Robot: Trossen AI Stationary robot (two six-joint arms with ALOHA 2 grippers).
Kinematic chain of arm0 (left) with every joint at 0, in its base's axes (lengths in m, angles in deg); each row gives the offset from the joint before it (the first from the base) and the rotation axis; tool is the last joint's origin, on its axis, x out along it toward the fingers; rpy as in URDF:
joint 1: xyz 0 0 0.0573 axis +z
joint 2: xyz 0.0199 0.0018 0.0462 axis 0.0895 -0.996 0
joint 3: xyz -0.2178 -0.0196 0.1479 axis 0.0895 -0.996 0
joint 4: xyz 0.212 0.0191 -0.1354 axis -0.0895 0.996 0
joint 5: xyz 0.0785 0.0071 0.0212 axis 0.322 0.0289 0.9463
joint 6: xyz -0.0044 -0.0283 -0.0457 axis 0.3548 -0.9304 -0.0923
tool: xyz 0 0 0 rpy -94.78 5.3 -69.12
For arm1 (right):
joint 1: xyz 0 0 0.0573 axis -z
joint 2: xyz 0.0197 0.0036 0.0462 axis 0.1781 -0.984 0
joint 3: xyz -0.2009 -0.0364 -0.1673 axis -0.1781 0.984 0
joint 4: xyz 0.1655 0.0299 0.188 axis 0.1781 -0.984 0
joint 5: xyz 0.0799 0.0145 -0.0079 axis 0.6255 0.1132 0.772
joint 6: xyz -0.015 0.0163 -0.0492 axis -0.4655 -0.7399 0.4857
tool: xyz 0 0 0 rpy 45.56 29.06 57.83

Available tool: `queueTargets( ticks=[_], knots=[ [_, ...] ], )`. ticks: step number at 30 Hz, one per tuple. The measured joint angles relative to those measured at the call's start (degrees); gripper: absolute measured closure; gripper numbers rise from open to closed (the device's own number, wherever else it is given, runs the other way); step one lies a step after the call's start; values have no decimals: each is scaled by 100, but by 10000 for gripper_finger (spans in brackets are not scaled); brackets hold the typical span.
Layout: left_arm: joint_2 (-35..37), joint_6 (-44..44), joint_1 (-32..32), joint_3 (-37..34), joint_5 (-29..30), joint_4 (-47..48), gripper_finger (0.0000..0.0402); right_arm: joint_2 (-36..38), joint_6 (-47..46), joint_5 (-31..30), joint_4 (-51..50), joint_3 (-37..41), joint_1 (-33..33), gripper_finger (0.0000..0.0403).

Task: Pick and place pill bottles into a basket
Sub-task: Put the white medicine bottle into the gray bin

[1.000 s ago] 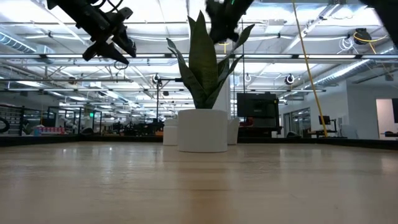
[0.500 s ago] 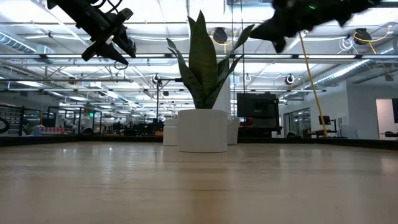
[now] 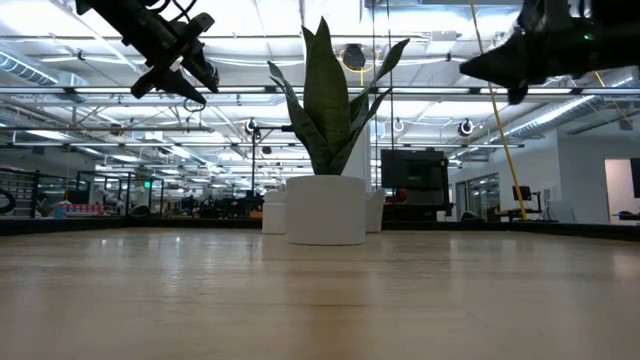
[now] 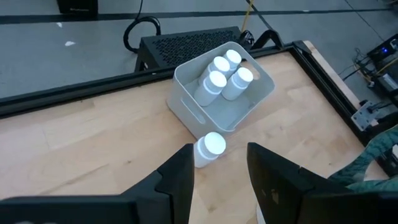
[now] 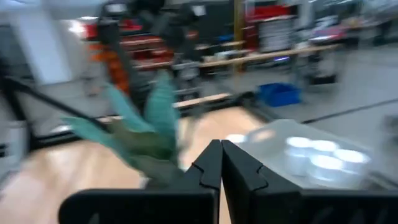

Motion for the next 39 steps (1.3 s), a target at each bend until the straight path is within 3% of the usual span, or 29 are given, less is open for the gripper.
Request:
queueTargets(
  ticks=[4,13,21,28,34,39],
  knots=[
    [0,-106,0,0,-11,-23,250,629,99,-1040,-945,66,-457,403],
    [0,-277,0,0,151,-343,250,1600,-11,-1608,-2149,66,-819,403],
    [0,-525,0,0,72,-888,250,2508,-82,-1656,-2221,395,-816,403],
    [-390,-897,-127,4,-884,-1696,250,2301,-923,-1707,-1531,810,-811,403],
    [-867,65,-240,7,-1607,-2329,250,2280,-930,-1321,-1631,1022,-808,403],
    [-1043,642,-108,7,-1577,-2279,250,2262,-900,-1309,-1450,1290,-810,403]
  ],
)
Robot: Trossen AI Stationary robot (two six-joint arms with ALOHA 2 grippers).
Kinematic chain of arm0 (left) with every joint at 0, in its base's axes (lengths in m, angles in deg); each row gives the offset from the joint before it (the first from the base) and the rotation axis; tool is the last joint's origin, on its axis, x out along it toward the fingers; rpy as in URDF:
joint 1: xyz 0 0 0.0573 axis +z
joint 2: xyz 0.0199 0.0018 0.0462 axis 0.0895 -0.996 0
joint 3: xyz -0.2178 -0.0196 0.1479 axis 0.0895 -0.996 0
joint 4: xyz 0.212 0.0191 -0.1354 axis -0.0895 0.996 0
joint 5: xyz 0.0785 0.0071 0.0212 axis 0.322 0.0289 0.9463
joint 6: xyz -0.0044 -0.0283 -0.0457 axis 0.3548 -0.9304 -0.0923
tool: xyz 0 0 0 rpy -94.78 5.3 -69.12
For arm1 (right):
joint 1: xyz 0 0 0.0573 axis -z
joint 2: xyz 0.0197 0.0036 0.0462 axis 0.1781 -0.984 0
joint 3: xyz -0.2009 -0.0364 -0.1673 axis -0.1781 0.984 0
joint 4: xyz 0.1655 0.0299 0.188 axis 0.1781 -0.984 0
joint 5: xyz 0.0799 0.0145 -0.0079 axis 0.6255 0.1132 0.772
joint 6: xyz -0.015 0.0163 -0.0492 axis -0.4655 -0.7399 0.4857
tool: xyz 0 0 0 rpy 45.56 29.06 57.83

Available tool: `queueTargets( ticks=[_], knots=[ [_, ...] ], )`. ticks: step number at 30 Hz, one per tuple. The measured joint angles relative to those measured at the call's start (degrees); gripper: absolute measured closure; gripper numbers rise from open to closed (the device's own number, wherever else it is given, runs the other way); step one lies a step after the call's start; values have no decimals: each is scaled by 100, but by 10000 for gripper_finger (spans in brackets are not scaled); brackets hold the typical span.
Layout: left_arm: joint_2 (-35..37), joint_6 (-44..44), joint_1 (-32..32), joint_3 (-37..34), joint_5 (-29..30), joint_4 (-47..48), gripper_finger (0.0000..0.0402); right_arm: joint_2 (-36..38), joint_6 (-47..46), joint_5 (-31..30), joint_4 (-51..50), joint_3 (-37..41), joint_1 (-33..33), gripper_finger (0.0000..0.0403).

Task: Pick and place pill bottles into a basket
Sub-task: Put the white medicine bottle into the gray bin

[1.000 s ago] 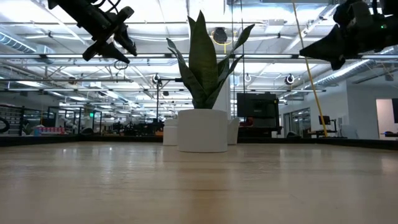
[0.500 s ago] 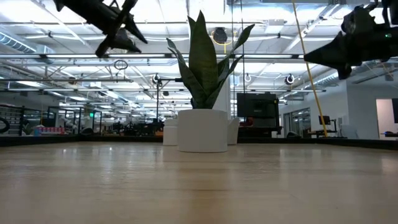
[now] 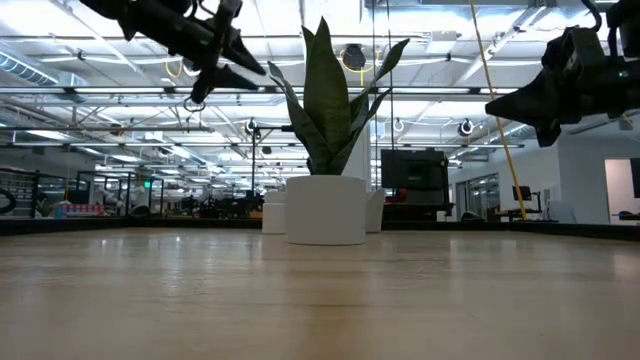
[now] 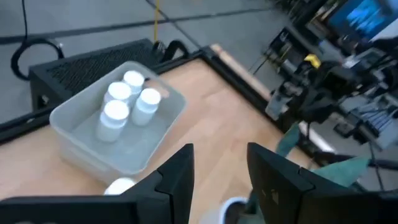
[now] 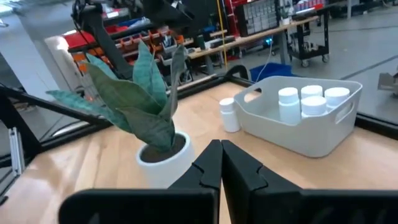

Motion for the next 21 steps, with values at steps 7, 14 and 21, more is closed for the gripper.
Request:
queueTargets(
  ticks=[7,14,21],
  knots=[
    [-36,832,498,-2,-513,1002,228,-93,4,4,558,127,-1,403],
    [-580,1592,492,-2,-421,1099,156,-118,4,-15,1353,131,1,403],
    [-1181,1890,565,-11,-431,1161,83,-130,5,-15,1463,132,1,403]
  ],
)
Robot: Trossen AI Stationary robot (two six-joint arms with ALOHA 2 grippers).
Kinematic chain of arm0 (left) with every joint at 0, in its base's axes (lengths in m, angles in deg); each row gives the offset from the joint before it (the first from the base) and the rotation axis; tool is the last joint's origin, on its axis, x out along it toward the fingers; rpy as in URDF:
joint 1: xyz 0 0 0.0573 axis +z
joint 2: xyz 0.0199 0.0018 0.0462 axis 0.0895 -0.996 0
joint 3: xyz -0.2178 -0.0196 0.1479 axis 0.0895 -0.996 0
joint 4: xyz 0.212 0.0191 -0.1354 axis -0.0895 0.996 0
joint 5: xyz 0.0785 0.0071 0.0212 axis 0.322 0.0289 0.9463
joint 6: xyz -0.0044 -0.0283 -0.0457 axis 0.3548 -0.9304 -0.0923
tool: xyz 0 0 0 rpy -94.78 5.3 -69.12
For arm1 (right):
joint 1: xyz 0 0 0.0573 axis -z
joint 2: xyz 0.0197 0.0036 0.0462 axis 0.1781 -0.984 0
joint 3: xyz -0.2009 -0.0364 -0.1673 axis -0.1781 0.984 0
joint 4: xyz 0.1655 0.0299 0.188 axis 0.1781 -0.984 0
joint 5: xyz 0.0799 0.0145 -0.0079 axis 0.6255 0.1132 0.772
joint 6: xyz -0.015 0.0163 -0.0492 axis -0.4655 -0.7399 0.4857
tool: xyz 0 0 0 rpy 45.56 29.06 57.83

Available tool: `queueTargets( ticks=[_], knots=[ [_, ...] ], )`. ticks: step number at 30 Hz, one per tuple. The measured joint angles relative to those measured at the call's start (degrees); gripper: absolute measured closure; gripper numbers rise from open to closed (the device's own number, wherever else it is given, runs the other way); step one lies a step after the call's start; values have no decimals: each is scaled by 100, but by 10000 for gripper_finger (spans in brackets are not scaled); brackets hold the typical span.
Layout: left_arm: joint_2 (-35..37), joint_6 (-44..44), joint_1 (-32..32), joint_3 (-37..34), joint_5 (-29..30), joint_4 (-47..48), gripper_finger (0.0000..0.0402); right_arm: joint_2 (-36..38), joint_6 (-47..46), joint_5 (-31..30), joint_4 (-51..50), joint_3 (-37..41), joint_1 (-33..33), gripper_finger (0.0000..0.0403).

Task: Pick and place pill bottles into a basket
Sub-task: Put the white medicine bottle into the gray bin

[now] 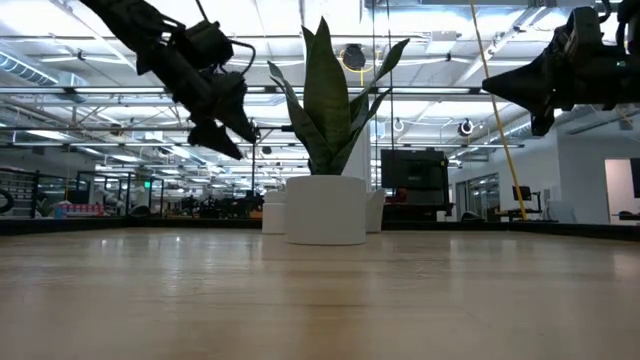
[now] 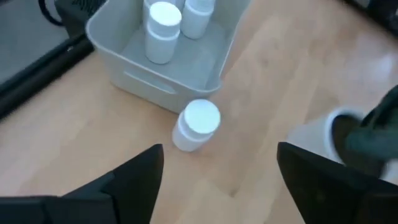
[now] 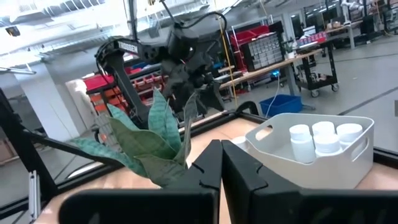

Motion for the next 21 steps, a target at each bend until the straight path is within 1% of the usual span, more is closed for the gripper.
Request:
queueTargets(
  ticks=[3,5,12,15,21],
  knots=[
    [-217,724,-92,0,1,-25,73,0,-2,0,0,3,0,403],
    [-365,1058,-131,0,-37,-21,72,0,0,0,4,3,0,403],
    [-861,1387,-111,0,113,-179,71,0,0,0,8,3,0,403],
    [-1069,1619,-130,0,150,-434,71,0,0,0,10,3,0,403],
    [-1352,1655,-160,0,167,-923,71,0,0,0,14,6,0,403]
  ],
)
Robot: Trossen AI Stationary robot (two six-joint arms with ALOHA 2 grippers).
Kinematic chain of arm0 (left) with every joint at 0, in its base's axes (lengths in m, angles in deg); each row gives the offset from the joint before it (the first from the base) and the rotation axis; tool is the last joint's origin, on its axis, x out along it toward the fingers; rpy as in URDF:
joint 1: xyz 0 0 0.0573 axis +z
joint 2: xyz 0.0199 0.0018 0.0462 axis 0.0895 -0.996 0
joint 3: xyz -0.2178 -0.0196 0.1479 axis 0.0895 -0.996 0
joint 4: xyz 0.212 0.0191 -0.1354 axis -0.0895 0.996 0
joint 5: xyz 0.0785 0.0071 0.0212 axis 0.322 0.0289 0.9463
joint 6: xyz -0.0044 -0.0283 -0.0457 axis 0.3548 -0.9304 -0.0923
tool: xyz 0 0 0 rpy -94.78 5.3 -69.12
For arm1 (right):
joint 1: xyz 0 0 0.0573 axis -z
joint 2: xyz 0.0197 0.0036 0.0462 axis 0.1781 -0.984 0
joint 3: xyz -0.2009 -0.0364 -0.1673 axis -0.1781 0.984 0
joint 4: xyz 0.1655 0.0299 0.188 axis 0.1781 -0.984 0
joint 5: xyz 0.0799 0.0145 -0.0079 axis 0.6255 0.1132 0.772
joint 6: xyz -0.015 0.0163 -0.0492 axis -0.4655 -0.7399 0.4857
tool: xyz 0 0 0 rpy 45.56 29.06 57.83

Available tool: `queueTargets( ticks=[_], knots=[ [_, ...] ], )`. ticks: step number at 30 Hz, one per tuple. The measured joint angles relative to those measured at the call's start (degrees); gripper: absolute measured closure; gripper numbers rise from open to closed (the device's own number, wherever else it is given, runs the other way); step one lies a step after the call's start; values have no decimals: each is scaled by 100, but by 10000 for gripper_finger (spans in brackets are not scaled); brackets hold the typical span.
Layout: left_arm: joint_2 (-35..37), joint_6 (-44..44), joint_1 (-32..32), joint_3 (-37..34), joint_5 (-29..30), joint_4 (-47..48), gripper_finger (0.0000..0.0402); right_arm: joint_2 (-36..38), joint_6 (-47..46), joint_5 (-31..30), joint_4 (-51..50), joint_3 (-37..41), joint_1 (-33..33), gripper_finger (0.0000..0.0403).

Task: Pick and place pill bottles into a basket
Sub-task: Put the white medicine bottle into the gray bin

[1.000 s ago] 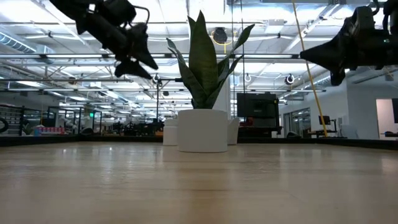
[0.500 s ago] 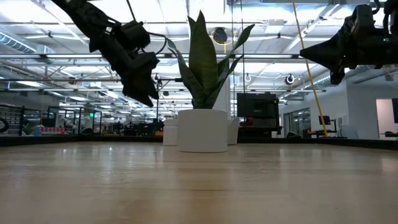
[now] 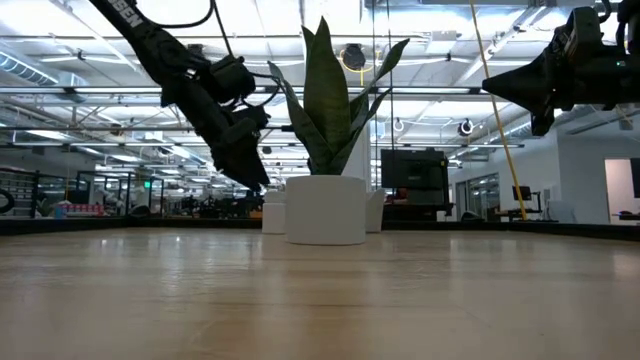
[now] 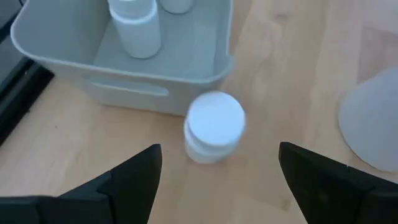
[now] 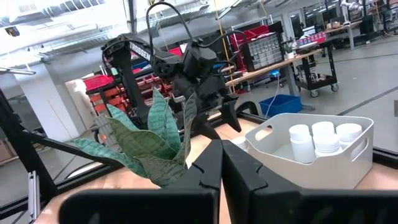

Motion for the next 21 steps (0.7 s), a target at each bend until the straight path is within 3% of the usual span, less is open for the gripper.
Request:
queueTargets(
  ticks=[10,21],
  knots=[
    [-602,36,-221,2,72,-476,71,0,0,0,1,0,0,403],
    [-623,-46,-234,2,346,-983,71,0,0,0,1,4,-2,403]
  ],
)
